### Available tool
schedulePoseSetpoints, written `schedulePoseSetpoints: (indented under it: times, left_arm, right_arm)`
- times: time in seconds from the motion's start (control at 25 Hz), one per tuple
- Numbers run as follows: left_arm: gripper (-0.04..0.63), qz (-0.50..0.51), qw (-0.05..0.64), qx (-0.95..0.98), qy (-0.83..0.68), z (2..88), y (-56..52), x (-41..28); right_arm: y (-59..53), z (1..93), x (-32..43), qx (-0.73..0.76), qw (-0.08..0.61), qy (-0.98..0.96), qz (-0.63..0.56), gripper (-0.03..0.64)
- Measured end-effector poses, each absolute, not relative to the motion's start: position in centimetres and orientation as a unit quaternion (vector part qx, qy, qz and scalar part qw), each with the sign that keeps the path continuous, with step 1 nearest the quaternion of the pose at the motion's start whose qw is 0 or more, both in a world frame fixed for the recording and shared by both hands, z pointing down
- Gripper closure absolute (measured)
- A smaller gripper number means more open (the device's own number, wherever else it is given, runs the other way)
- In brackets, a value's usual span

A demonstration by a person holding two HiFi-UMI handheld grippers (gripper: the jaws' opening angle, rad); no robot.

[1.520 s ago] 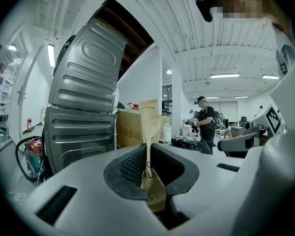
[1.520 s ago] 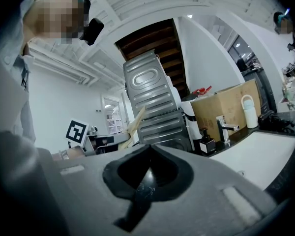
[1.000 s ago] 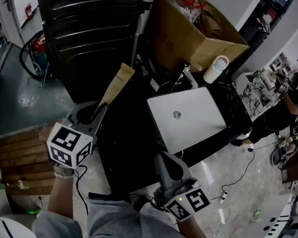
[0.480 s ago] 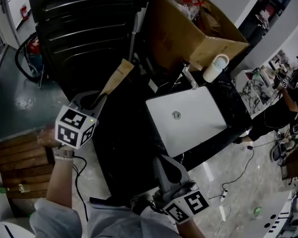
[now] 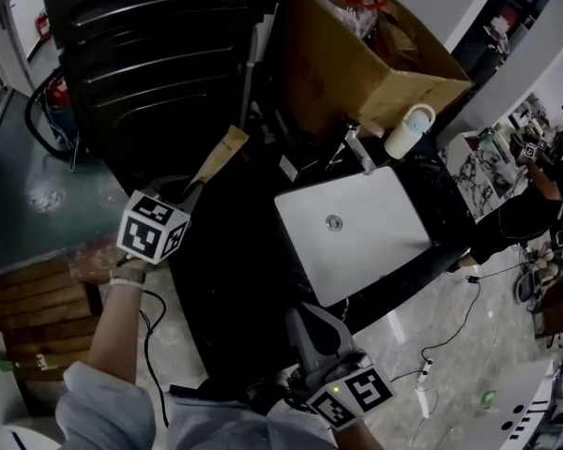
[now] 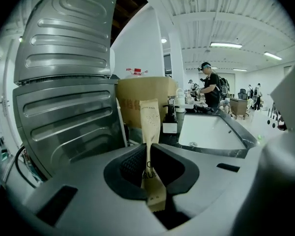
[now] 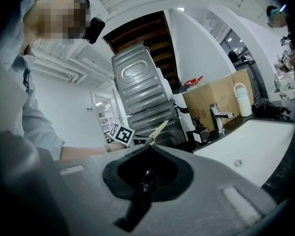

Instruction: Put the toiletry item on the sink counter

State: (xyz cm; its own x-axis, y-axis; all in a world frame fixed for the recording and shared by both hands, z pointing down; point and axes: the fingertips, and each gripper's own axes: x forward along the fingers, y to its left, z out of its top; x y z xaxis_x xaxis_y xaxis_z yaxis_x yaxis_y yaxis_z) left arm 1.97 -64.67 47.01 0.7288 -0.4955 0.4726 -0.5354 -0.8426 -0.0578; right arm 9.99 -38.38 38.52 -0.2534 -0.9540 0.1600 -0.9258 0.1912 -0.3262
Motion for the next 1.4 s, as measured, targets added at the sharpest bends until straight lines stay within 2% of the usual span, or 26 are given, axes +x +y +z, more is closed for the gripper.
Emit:
schedulePoseSetpoints:
  times: [0.76, 1.24, 1.4]
  left_arm:
    - [0.555, 0.382, 0.056, 0.893, -0.233, 57.1, -67.9, 4.3]
    - [0.554, 0.414, 0.029, 0.887, -0.205, 58.0, -68.0, 5.1]
    - [0.543, 0.416, 0.039, 0.886, -0.202, 58.1, -68.0, 5.1]
  right_arm:
    - [-38.2, 40.1, 12.1, -0.621, 0.036, 0.759, -0.191, 0.618]
    - [-37.4, 40.5, 12.5, -0.621, 0.037, 0.757, -0.198, 0.618]
    - [-37.2, 40.6, 12.5, -0.621, 0.037, 0.757, -0.201, 0.618]
